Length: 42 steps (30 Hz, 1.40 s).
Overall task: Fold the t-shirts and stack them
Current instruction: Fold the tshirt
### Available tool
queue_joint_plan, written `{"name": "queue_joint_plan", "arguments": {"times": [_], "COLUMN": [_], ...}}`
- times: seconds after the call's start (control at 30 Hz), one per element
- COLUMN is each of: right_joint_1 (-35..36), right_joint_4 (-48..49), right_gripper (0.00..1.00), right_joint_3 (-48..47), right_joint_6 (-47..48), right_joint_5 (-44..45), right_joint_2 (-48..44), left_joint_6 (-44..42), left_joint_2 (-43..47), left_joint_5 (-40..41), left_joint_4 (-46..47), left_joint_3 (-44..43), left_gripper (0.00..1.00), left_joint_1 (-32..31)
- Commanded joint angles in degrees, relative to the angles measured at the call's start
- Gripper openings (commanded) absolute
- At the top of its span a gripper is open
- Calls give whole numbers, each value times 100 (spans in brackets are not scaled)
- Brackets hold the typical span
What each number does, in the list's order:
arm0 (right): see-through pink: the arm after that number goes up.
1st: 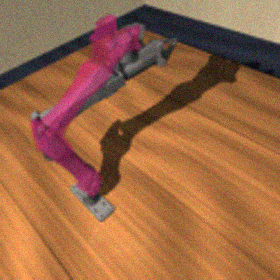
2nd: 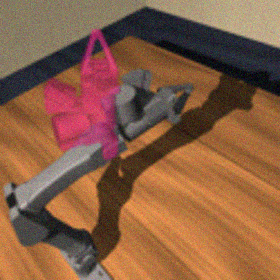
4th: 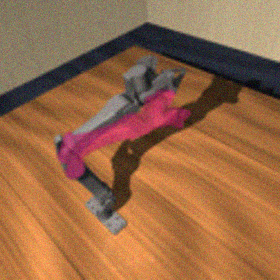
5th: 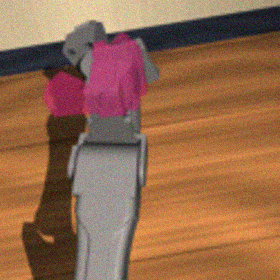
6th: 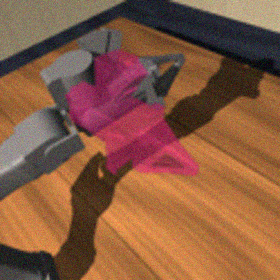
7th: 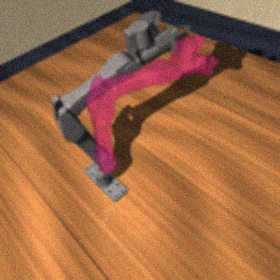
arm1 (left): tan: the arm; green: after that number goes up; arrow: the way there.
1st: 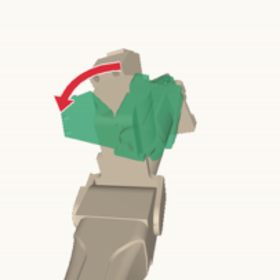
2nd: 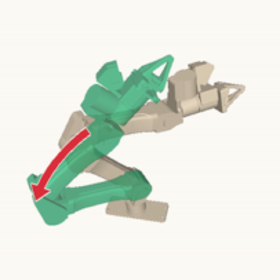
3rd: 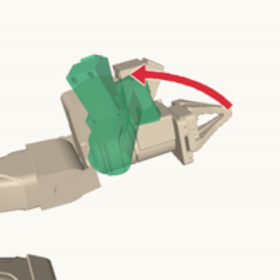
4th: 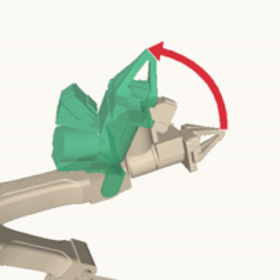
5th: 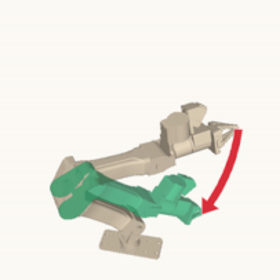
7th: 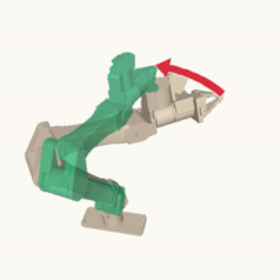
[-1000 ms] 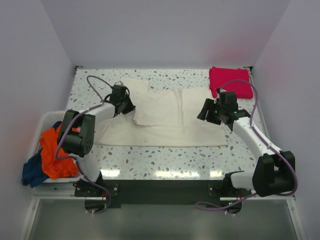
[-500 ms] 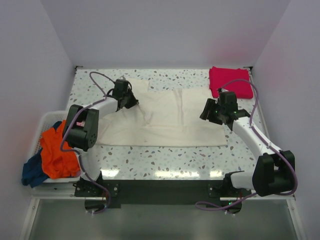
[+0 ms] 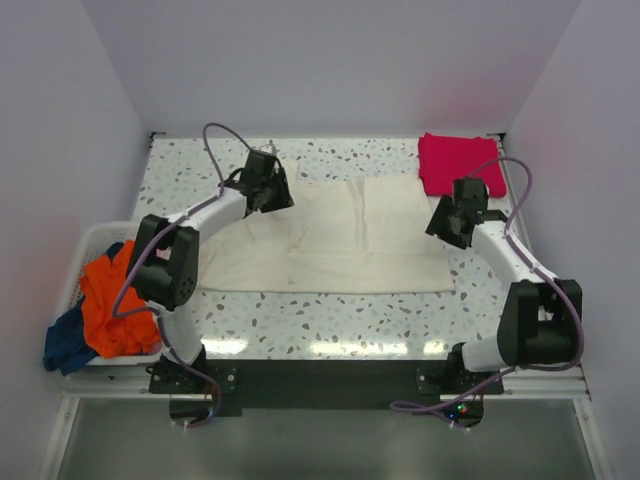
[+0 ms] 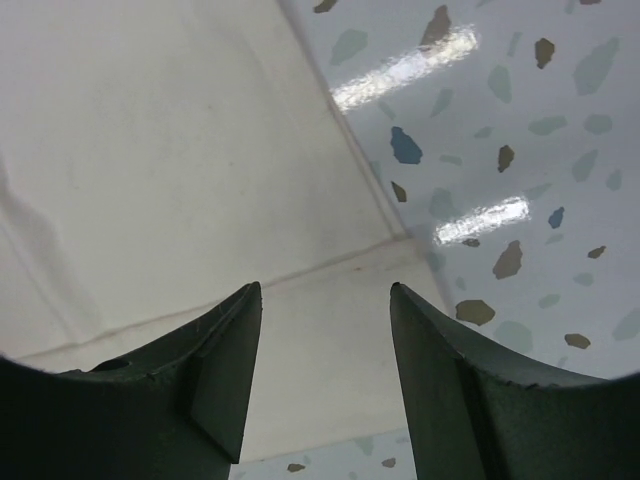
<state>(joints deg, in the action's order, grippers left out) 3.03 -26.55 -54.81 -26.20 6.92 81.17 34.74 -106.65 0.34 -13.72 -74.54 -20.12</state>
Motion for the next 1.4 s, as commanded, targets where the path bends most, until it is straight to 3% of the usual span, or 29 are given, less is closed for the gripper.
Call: {"name": "queue_joint_plan", "arguments": {"times": [0.0,0.13,0.23,0.73,1.13,1.23,1.37], "right_joint_1": [-276,-285,-443,-443,-443,-443,-452], "right_joint_4": [0,114,193,317,299,308,290], "right_gripper": [57,55,53,51,51,52,52], "right_joint_3": [-109,-56,-13,365,330,330,260], "right_joint_6": [-70,-105,-131,-96,-70,-79,-140], "right_joint_5": [196,152,143,213,284,301,424], "right_joint_2": [206,522,654,523,497,576,637], "left_joint_6": [-1064,-1899,-2068,-2094,-2121,-2121,-2103], "left_joint_2": [277,84,30,-391,-655,-682,-612], "left_joint_5": [45,238,274,1485,1495,1548,1671], "left_joint_4": [-893,-1598,-1740,-2118,-2083,-2065,-2048], "left_joint_3": [-524,-877,-869,-781,-869,-886,-878], "left_gripper": [45,43,41,42,47,41,18], "left_joint_1": [-422,-721,-818,-1591,-1636,-1636,-1635]}}
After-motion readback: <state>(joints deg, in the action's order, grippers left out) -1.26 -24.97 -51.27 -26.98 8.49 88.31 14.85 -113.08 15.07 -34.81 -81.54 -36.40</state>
